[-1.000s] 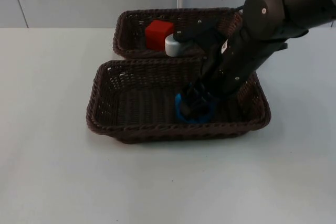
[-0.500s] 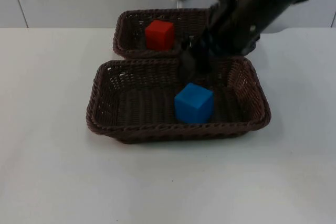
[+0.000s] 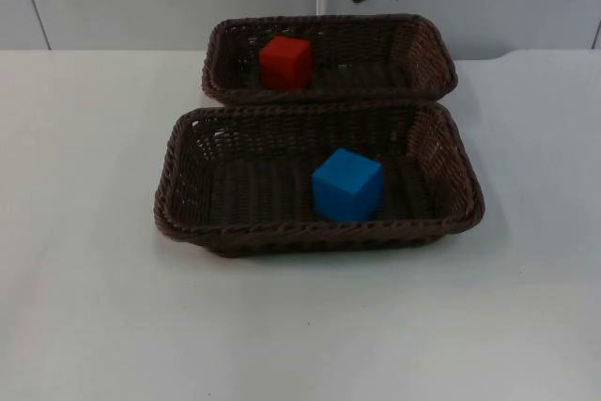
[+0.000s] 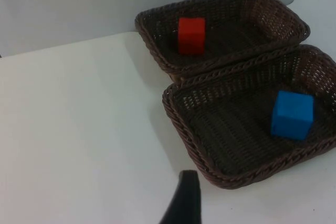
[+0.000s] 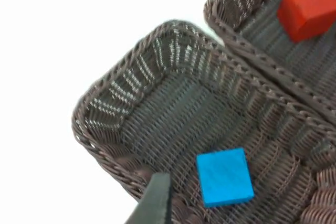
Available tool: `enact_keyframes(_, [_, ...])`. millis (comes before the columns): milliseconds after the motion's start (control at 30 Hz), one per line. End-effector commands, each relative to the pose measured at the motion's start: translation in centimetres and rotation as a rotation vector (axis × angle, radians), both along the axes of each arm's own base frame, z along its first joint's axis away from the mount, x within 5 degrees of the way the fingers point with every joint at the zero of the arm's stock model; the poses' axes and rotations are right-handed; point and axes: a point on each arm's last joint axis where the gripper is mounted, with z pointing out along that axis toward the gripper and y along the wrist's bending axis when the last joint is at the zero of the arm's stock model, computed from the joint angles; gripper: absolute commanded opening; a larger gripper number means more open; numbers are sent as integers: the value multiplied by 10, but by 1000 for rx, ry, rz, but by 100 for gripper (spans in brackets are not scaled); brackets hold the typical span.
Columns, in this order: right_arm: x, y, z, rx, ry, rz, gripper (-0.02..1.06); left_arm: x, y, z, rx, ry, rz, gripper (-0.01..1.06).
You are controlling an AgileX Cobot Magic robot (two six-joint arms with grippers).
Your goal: Pick up one cube with the left hand and place it into the upper basket. Pick up one cube with the right hand and place it into the lower basket.
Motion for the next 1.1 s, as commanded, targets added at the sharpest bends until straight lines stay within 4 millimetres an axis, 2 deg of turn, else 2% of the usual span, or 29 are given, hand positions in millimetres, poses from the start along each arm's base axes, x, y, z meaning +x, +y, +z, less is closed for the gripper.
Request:
enact_keyframes(0, [-8,-2,15,24,-18,2,85,-1,0,0,-4,-1,-3,73])
enact_keyframes(233, [-19,-9,31,52,-35,5,85,-1,0,0,-4,-1,-3,73])
enact_keyframes(400, [-41,-24,37,105,-91,-16,85,-2,0,0,-5,-5,-3,73])
enact_keyframes(467, [-43,-26,37,108,-96,-18,85,-2,0,0,-5,-5,-4,73])
enact_keyframes(567, [-61,-40,34,119,-113,-26,85,-7,1,3,-10,-30,-3,73])
enact_keyframes(733, [-75,-50,32,128,-128,-32,85,-13,3,6,-13,-68,-3,73])
enact_keyframes(1067, [-114,-78,27,165,-186,-47,85,-37,9,8,-3,-95,-16,73])
